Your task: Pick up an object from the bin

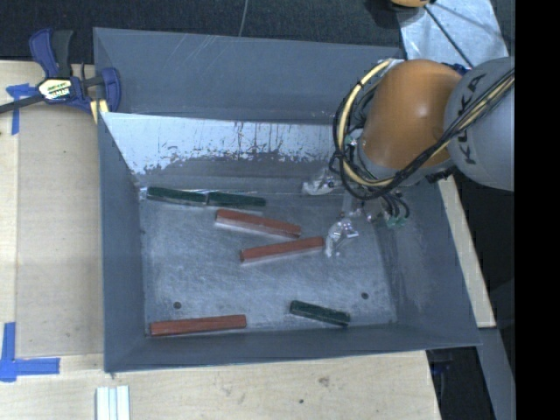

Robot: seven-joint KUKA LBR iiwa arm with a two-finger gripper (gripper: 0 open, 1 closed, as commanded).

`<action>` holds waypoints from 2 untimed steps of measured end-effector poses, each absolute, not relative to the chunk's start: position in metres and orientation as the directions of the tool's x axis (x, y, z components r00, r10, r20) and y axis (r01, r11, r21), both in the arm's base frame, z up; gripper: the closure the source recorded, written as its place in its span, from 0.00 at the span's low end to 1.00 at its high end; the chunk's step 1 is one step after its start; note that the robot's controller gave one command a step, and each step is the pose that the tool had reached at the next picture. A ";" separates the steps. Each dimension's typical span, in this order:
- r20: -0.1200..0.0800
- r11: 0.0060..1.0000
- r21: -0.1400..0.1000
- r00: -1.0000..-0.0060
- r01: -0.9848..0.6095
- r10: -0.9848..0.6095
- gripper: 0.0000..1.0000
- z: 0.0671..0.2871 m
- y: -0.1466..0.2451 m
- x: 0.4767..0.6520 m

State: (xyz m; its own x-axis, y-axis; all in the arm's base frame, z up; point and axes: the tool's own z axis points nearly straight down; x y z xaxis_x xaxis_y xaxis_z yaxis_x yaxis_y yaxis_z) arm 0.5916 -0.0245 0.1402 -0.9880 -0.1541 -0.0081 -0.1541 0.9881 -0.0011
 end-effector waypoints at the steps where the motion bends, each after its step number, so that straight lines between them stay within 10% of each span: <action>1: -0.001 0.992 0.000 -0.992 -0.127 -0.127 0.00 0.104 -0.010 0.599; 2: -0.029 0.999 0.000 -0.999 -0.041 -0.041 1.00 0.078 -0.047 0.599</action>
Offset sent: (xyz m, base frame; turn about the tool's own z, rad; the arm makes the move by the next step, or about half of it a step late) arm -0.0003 -0.0226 -0.0702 0.1131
